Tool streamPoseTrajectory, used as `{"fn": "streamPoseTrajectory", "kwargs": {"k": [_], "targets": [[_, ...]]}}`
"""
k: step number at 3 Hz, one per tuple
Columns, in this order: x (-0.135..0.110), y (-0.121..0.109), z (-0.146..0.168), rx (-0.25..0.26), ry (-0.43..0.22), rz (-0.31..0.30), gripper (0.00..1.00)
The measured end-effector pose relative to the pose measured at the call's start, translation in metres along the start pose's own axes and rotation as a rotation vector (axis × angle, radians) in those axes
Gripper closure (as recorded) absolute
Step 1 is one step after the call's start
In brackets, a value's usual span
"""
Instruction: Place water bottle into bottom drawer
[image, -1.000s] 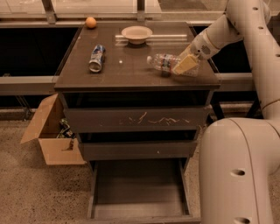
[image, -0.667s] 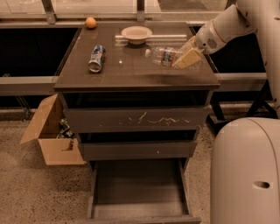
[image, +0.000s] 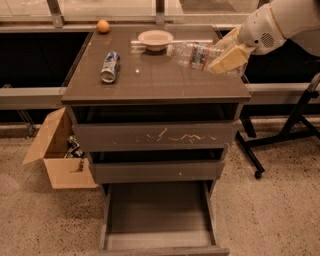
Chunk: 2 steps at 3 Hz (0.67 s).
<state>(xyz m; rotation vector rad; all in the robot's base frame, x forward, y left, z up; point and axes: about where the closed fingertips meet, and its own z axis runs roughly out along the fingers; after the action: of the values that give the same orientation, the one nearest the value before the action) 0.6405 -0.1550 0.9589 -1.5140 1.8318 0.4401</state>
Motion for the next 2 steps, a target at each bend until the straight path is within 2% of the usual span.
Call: {"fn": "streamPoseTrajectory", "kwargs": {"k": [1, 2], "targets": [[0.01, 0.052, -0.01, -0.044, 0.007, 0.035, 1.0], [0.034, 0.081, 0.014, -0.121, 0.043, 0.077, 1.0]]}}
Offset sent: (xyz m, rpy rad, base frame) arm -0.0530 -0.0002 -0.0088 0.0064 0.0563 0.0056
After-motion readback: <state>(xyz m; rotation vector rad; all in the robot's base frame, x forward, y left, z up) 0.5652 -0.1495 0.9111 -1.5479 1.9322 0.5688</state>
